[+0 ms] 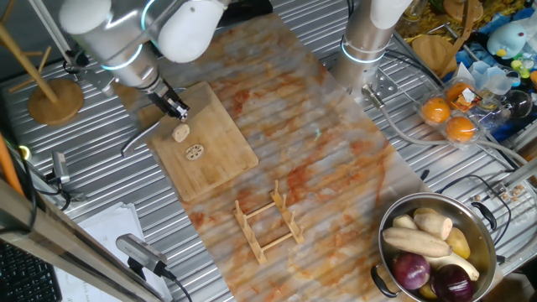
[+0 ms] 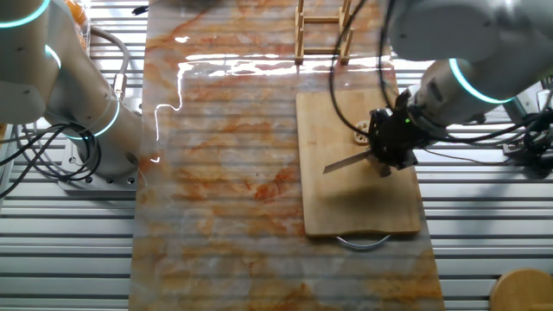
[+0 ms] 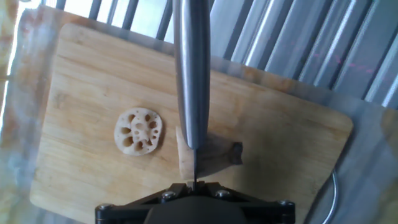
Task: Slice the lotus root
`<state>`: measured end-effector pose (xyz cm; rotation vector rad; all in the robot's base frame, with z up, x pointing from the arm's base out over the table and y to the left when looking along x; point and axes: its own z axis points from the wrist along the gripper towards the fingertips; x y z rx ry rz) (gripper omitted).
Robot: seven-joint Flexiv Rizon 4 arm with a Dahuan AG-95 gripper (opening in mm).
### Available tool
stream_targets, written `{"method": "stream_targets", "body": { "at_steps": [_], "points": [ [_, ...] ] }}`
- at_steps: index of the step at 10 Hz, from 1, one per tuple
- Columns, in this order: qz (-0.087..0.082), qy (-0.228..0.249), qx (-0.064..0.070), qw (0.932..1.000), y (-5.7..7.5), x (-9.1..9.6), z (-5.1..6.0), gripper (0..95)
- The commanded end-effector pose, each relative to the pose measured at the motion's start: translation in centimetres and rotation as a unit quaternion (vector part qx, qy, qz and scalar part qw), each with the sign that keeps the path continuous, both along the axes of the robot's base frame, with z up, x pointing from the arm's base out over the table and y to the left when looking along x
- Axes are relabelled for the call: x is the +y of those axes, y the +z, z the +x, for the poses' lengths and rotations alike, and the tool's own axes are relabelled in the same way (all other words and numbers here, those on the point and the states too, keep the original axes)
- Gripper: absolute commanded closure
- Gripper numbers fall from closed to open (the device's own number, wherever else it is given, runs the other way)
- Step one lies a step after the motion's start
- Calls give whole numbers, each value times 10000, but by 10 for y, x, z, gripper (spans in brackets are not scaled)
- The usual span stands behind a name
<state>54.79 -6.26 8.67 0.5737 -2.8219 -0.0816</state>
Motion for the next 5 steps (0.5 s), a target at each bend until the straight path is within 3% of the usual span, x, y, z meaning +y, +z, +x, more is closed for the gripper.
{"method": "stream_targets", "body": {
  "at_steps": [1,2,3,4,5],
  "points": [
    [-106,69,26,9999,-23,-2,6,950],
    [-152,77,-13,9999,-43,-3,10,950],
    [-120,20,50,9999,-50,-3,11,950],
    [-120,20,50,9999,-50,-3,11,950],
    [-134,49,126,9998,-39,-2,10,950]
  ]
}}
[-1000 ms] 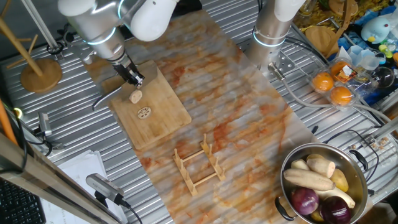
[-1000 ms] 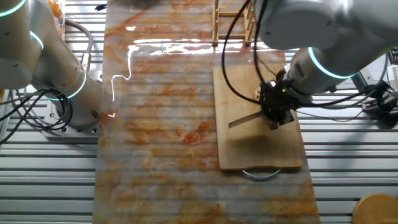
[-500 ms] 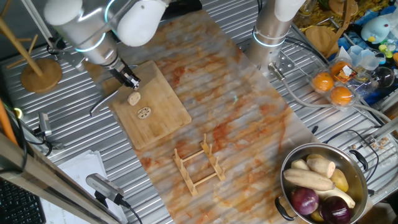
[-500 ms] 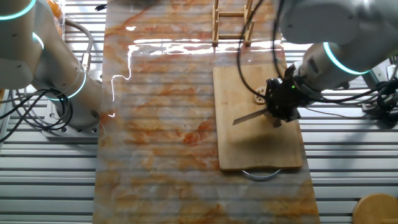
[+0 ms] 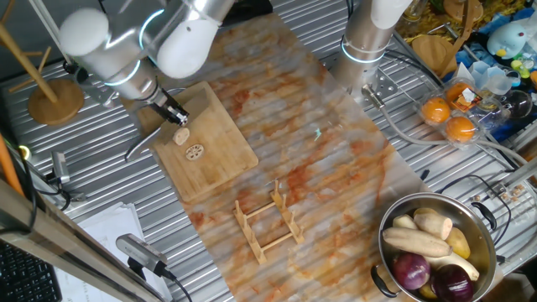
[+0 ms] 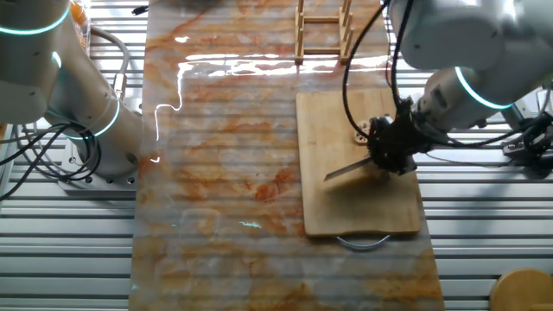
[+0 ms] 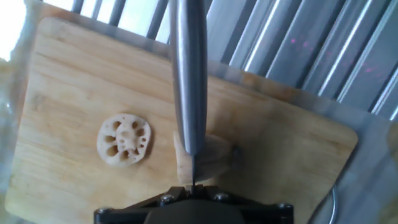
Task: Slice the lotus root
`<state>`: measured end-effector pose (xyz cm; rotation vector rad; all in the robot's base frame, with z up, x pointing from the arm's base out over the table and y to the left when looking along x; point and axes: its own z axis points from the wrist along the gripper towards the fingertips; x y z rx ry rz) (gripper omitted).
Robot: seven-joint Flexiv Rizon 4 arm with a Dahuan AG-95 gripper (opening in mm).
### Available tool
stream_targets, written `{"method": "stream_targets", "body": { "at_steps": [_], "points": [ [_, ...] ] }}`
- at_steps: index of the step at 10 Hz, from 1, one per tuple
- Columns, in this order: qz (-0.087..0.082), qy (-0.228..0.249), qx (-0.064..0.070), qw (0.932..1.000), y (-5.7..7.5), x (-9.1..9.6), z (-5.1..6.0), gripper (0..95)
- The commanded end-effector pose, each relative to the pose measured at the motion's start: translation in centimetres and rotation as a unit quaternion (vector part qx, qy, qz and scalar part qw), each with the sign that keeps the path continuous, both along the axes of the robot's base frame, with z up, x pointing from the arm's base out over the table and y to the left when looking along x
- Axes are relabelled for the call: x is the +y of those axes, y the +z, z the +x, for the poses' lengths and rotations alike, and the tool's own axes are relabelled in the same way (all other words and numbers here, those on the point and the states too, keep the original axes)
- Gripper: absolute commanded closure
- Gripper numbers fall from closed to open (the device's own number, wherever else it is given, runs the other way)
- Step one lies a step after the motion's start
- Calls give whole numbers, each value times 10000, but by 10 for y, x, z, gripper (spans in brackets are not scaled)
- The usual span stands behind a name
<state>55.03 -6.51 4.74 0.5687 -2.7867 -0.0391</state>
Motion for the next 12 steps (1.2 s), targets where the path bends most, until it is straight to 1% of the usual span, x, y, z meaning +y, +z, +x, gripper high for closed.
{"method": "stream_targets", "body": {
  "at_steps": [1,2,3,4,5,7,9,11,12],
  "points": [
    [42,13,49,10000,21,5,3,950],
    [38,13,31,10000,29,6,1,950],
    [-5,41,-15,10000,28,6,0,950],
    [23,-10,-72,10000,25,5,1,950],
    [23,-5,-72,10000,26,6,1,950],
    [-32,37,4,10000,29,7,4,950],
    [-41,107,105,9999,32,9,8,950],
    [-59,141,111,9998,31,9,9,950],
    [-45,162,107,9998,28,8,10,950]
  ]
}}
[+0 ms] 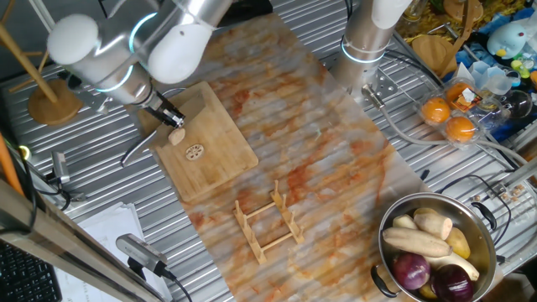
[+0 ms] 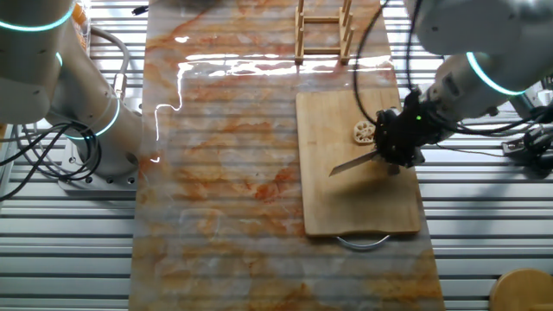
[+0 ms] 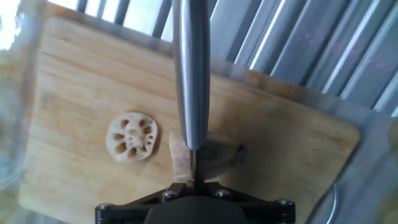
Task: Slice the lotus root
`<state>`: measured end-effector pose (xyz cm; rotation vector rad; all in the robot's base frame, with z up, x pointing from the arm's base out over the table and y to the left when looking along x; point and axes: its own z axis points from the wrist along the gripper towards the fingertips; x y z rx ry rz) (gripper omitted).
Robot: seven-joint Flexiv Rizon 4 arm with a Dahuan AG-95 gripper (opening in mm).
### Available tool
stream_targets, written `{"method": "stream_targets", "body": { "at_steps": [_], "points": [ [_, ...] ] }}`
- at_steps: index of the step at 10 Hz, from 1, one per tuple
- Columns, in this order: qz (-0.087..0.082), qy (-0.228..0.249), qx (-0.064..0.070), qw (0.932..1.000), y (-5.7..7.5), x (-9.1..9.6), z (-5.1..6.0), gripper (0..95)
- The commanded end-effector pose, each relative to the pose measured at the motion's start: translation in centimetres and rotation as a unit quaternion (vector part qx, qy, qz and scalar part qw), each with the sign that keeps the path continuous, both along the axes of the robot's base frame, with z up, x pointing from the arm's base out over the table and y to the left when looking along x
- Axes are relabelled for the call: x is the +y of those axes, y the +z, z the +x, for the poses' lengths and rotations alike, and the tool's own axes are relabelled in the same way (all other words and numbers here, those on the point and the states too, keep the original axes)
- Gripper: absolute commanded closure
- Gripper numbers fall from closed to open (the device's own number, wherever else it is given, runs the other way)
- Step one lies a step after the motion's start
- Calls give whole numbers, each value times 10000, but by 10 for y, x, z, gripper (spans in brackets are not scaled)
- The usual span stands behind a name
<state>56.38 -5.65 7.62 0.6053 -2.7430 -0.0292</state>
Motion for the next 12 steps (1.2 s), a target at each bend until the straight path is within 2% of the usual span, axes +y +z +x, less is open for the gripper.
{"method": "stream_targets", "body": {
  "at_steps": [1,3,4,7,8,9,10,11,12],
  "points": [
    [8,0,-60,10000,-1,-1,-4,950],
    [-13,32,-29,10000,-2,-1,-4,950],
    [-23,44,-32,10000,-7,-2,-4,950],
    [-127,31,-108,9999,-44,-5,2,950],
    [-128,7,-41,9999,-43,-5,3,950],
    [-173,44,16,9998,-34,-3,2,950],
    [-149,43,59,9999,-24,-2,0,950],
    [-148,77,-20,9999,-21,-2,-1,950],
    [-136,57,-106,9998,-24,-3,-1,950]
  ]
}}
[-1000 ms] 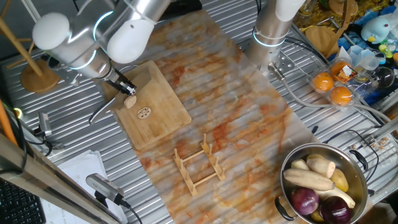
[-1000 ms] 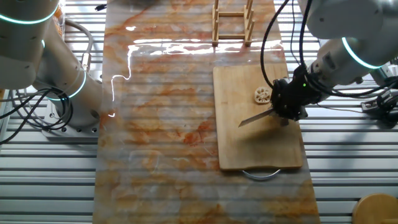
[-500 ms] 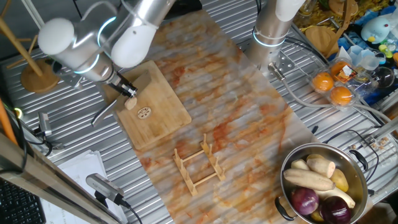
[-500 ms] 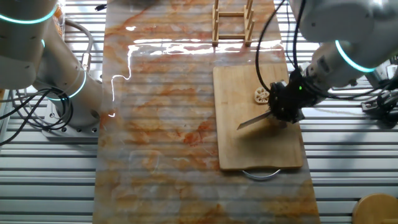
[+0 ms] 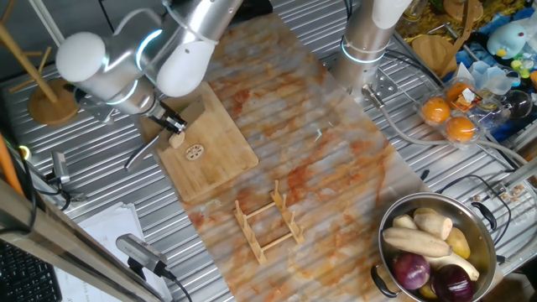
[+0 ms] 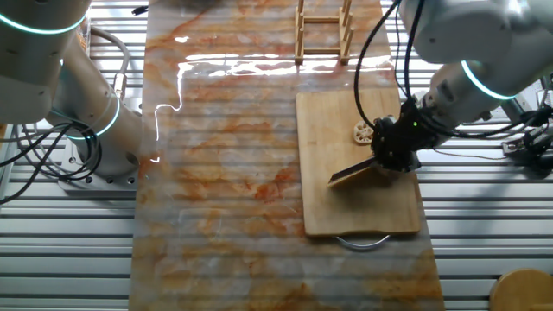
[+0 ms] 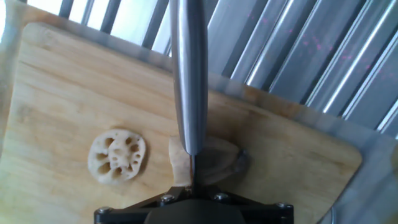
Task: Slice the lotus root
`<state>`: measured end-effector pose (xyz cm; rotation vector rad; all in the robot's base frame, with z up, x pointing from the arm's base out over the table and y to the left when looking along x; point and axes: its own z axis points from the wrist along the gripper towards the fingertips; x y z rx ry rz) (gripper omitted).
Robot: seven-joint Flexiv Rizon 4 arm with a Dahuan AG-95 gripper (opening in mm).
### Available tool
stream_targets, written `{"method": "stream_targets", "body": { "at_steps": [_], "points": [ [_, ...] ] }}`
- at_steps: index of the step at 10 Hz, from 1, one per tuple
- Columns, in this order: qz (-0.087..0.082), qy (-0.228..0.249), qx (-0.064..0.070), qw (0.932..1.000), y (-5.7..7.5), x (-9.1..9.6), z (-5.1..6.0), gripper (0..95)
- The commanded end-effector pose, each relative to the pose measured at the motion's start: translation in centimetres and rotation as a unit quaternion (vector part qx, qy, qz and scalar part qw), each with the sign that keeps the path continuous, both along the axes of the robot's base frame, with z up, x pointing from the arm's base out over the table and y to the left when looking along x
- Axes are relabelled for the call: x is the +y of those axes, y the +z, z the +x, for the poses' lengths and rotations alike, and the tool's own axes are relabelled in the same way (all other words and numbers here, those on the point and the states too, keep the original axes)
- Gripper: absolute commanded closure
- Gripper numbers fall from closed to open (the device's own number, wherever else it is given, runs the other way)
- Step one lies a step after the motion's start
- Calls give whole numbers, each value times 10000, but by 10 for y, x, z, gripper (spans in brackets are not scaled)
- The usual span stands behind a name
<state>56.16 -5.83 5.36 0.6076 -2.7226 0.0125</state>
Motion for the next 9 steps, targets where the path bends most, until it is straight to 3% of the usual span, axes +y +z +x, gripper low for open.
{"method": "stream_targets", "body": {
  "at_steps": [1,7,9],
  "points": [
    [34,-4,-183,9998,-3,-1,2,950],
    [4,-59,-210,9998,3,-1,0,950],
    [-19,-125,-269,9996,7,-10,-2,950]
  ]
}}
